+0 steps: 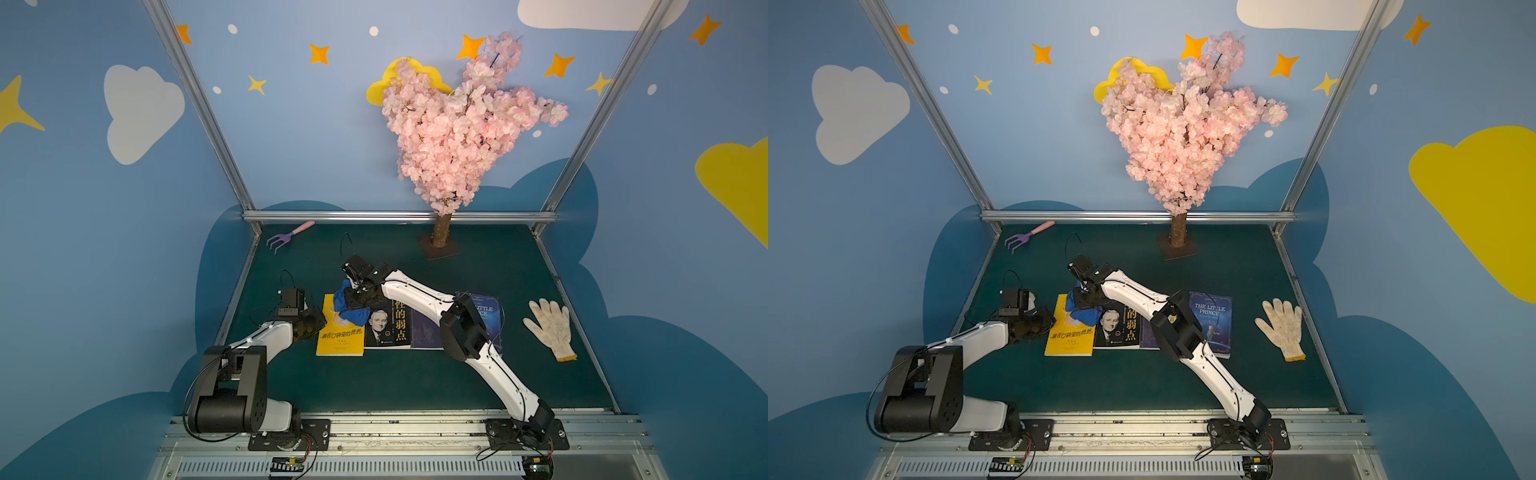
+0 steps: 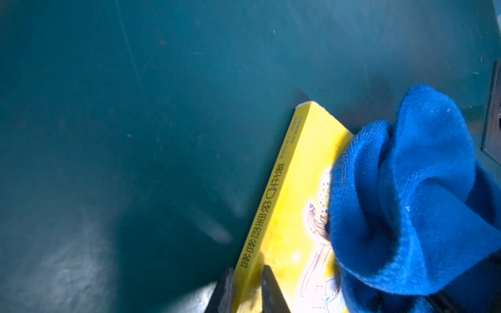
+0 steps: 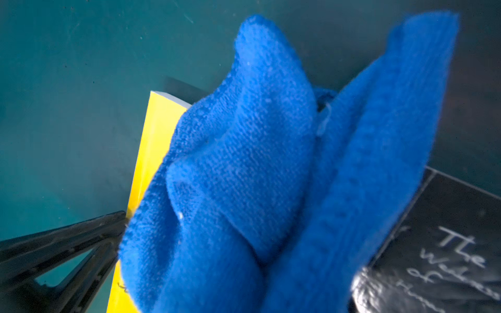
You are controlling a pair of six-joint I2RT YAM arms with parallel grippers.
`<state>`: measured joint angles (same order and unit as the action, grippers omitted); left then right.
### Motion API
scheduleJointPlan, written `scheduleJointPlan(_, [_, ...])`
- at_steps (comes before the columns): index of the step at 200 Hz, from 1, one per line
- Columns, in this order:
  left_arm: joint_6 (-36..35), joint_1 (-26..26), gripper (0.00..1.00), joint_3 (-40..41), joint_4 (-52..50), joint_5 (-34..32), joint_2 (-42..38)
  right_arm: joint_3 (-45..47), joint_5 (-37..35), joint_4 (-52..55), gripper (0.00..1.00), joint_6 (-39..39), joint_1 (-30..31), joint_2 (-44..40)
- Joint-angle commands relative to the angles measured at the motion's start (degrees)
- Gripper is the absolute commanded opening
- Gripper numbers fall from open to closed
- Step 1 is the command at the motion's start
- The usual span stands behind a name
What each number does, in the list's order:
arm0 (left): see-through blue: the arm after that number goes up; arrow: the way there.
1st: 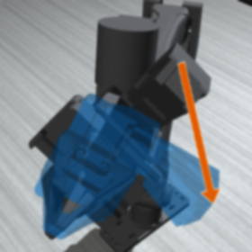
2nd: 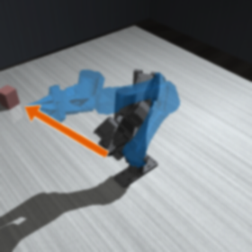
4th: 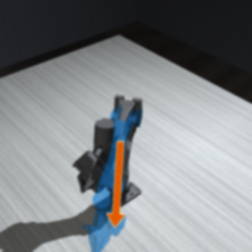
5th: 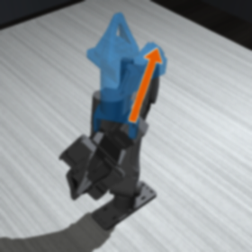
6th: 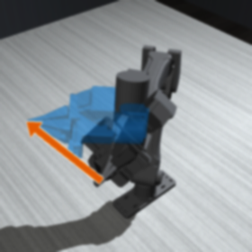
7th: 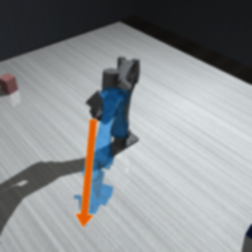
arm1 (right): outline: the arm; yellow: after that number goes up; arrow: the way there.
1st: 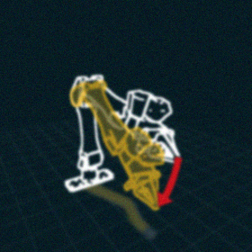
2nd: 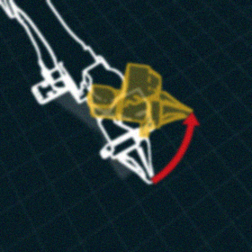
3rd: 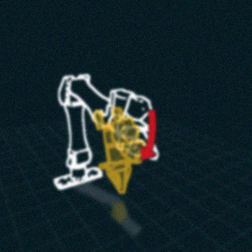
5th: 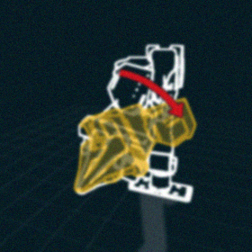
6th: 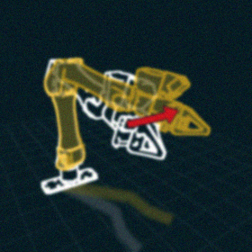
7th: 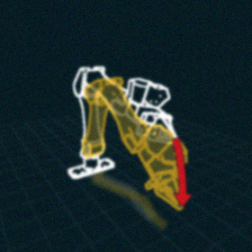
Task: Wipe the cover of the book
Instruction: Wipe the dirt from the cover of the book.
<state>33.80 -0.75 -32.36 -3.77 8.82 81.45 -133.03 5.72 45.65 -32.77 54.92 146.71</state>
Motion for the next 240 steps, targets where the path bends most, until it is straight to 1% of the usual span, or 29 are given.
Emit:
scheduleJointPlan(1, [-0.7,0.3,0.20,-0.5,-1.2,1.9,1.0,9.4,3.4,6.4,0.00,-0.8,3.4,0.6])
scheduleJointPlan(21, [-0.7,0.2,0.20,-0.5,-1.2,1.9,1.0,17.7,3.7,1.7,0.00,-0.9,5.4,-4.0])
scheduleJointPlan(38, [-0.7,0.2,0.20,-0.4,-1.1,1.9,1.0,18.3,2.8,1.7,0.00,-0.3,5.8,-5.1])
scheduleJointPlan(58, [-0.6,0.2,0.19,-0.2,-0.7,1.9,0.9,14.5,0.2,4.6,0.00,0.2,4.3,-3.7])
scheduleJointPlan(76, [-0.6,0.2,0.19,-0.2,-0.5,2.1,1.1,9.3,-0.6,6.7,0.00,0.1,0.9,-1.2])
scheduleJointPlan(105, [-0.7,0.2,0.19,0.0,-0.4,2.1,0.8,0.8,3.4,7.5,0.00,-1.7,-4.6,5.1])
scheduleJointPlan(121, [-0.6,0.3,0.19,-0.2,-0.5,2.1,1.1,-3.7,4.6,9.5,0.00,-1.4,-4.8,8.2])
scheduleJointPlan(129, [-0.7,0.2,0.19,-0.3,-0.7,2.1,1.2,-4.3,4.7,10.4,0.00,-1.0,-4.2,8.6])
scheduleJointPlan(143, [-0.6,0.3,0.19,-0.2,-0.6,2.0,1.1,-1.9,3.4,10.4,0.00,0.3,-2.4,7.2])
scheduleJointPlan(153, [-0.6,0.2,0.19,-0.2,-0.4,2.0,1.2,1.5,1.6,10.0,0.00,0.9,-0.7,5.0])
scheduleJointPlan(185, [-0.5,0.2,0.19,-0.7,-0.6,2.2,2.0,19.2,-3.6,5.1,0.00,1.7,4.9,-5.9])
scheduleJointPlan(202, [-0.6,0.3,0.19,-0.6,-0.7,2.2,1.8,25.8,-4.9,2.5,0.00,1.3,6.7,-9.7])
scheduleJointPlan(211, [-0.5,0.3,0.19,-0.4,-0.5,2.2,1.7,26.4,-5.6,2.3,0.00,1.6,6.8,-10.3])
scheduleJointPlan(220, [-0.5,0.2,0.19,-0.4,-0.5,2.2,1.5,25.0,-6.9,3.0,0.00,2.2,6.4,-9.3])
scheduleJointPlan(229, [-0.5,0.2,0.19,-0.4,-0.6,2.3,1.5,21.1,-8.7,5.6,0.00,2.6,5.5,-7.1])
scheduleJointPlan(240, [-0.6,0.2,0.18,-0.3,-0.8,2.2,1.3,14.2,-9.7,9.4,0.00,3.8,3.9,-3.3])
